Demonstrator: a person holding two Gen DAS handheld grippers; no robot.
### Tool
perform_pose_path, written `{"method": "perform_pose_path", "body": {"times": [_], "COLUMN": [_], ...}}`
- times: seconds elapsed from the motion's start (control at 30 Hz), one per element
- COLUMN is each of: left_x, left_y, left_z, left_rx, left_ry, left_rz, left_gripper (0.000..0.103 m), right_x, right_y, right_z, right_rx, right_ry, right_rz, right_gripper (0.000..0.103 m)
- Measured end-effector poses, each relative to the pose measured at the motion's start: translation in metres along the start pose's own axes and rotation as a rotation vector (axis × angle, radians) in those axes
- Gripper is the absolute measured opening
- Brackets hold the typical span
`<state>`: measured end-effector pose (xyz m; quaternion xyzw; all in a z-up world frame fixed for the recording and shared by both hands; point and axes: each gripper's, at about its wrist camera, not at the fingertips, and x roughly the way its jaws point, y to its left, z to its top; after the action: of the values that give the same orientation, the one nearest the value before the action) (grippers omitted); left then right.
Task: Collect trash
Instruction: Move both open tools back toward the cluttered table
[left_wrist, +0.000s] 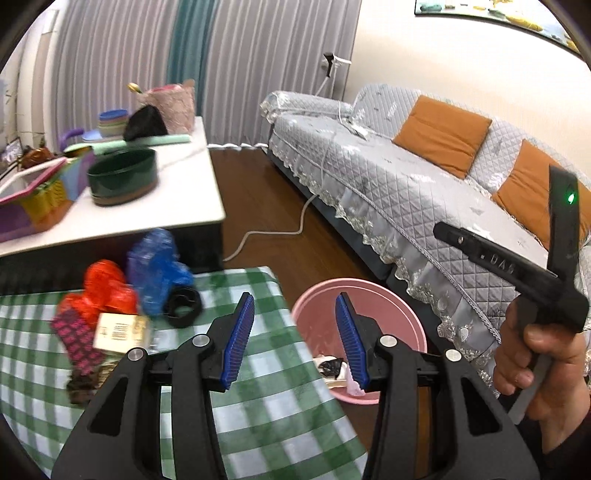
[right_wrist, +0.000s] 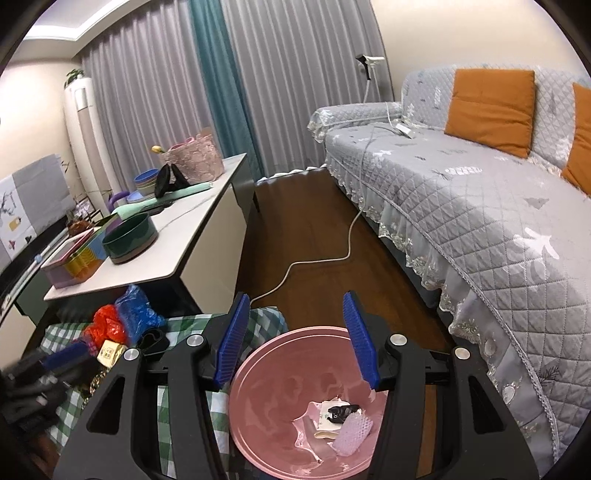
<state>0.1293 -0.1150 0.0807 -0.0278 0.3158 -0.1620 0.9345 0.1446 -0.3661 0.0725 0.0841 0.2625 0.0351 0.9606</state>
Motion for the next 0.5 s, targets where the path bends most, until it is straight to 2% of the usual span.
{"method": "perform_pose_path", "body": {"times": [0.3, 0.5], "left_x": [-0.053, -0.081], "left_y": [0.059, 0.119], "left_z": [0.004, 0.013], "left_rx": [-0.001, -0.053], "left_ry": [-0.044, -0.097], "left_rz": [0.064, 0.152], "left_gripper": [0.046, 0.046], "right_x": [-0.013, -0.016], "right_y": [0.042, 0.074], "right_z": [-0.014, -0.022], "right_rx": [-0.091, -0.149], "right_ry": [-0.011, -0.009], "right_rz": [0.033, 0.097], "right_gripper": [0.050, 0.041]}}
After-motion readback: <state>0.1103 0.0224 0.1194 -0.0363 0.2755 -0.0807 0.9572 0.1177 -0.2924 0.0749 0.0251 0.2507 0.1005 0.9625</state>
